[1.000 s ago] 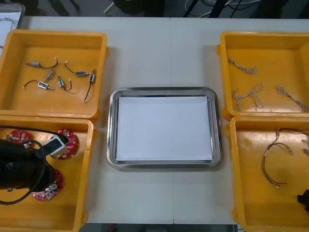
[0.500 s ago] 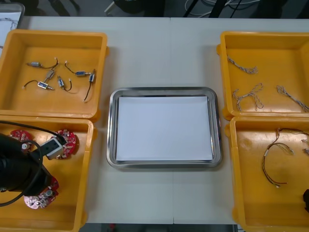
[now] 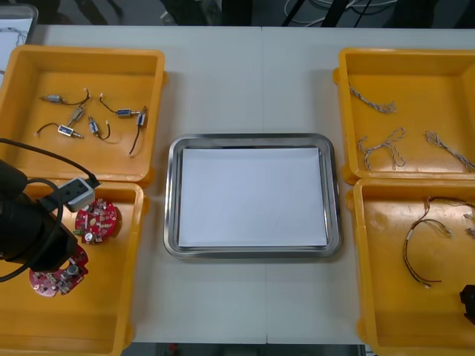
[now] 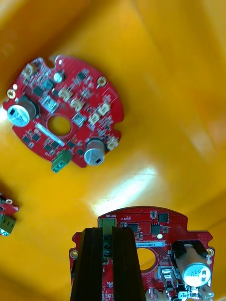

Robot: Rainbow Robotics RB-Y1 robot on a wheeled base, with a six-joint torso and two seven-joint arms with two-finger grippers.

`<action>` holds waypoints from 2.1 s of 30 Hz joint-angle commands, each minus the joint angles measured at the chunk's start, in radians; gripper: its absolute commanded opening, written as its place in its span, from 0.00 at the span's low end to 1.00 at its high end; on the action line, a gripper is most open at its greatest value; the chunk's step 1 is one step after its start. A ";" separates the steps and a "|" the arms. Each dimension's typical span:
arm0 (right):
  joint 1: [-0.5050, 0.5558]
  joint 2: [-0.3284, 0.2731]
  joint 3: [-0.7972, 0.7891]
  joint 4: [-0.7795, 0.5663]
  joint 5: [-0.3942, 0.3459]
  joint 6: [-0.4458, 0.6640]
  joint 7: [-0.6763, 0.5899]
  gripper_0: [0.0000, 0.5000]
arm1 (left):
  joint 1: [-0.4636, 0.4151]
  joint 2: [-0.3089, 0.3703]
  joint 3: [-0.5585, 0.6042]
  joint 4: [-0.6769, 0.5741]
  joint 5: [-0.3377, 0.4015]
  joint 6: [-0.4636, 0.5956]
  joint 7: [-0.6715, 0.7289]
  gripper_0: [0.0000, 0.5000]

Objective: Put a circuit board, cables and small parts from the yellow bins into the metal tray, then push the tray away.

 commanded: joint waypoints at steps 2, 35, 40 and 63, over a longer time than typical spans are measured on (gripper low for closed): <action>0.003 -0.051 -0.001 -0.071 -0.017 0.049 0.003 0.00 | -0.035 -0.082 0.082 -0.068 0.003 0.110 -0.066 0.00; -0.257 0.004 0.111 -0.167 -0.029 0.277 -0.060 0.00 | -0.453 -0.412 -0.145 -0.102 -0.079 0.409 0.428 0.00; -0.297 0.028 0.118 -0.169 -0.027 0.311 -0.062 0.00 | -0.507 -0.473 -0.205 -0.059 -0.138 0.411 0.470 0.00; -0.411 0.038 0.184 -0.169 0.039 0.346 -0.083 0.00 | -0.611 -0.663 -0.401 0.160 -0.343 0.320 0.648 0.00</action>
